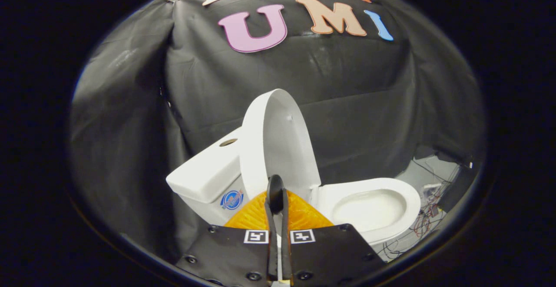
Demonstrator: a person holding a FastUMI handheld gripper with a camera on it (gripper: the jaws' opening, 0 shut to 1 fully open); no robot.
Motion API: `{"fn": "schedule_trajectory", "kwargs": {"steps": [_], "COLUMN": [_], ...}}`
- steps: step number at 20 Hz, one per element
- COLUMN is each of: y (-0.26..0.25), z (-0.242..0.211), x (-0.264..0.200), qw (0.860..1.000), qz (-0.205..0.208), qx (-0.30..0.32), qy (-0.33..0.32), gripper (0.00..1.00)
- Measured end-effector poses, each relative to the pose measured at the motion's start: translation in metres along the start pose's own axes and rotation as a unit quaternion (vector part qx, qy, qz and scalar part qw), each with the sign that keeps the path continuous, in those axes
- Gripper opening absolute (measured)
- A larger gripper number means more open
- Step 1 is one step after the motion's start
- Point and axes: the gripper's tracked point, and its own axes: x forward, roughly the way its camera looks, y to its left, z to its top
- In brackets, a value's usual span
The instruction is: Open the toilet lid.
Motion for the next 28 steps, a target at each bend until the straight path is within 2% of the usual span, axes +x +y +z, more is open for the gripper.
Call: {"fn": "schedule_trajectory", "kwargs": {"steps": [5,6,9,10,13,18,21,24,26,28], "y": [0.026,0.027,0.026,0.034,0.053,0.061,0.062,0.066,0.057,0.053], "z": [-0.010,-0.006,-0.006,-0.006,-0.002,-0.004,-0.006,0.000,0.007,0.006], "x": [0.000,0.003,0.002,-0.002,-0.001,-0.018,-0.035,-0.054,-0.067,-0.081], "qw": [0.999,0.999,0.999,1.000,0.999,0.996,0.995,0.992,0.991,0.989], "qz": [0.005,0.004,-0.014,0.003,0.038,0.066,0.074,0.104,0.100,0.116], "qx": [-0.034,-0.034,-0.030,-0.021,-0.020,-0.049,-0.055,-0.066,-0.085,-0.086], "qy": [0.005,-0.005,-0.008,-0.008,0.000,0.018,0.023,0.020,0.010,0.013], "gripper": [0.04,0.17,0.17,0.17,0.46,0.93,0.96,0.97,0.97,0.97]}}
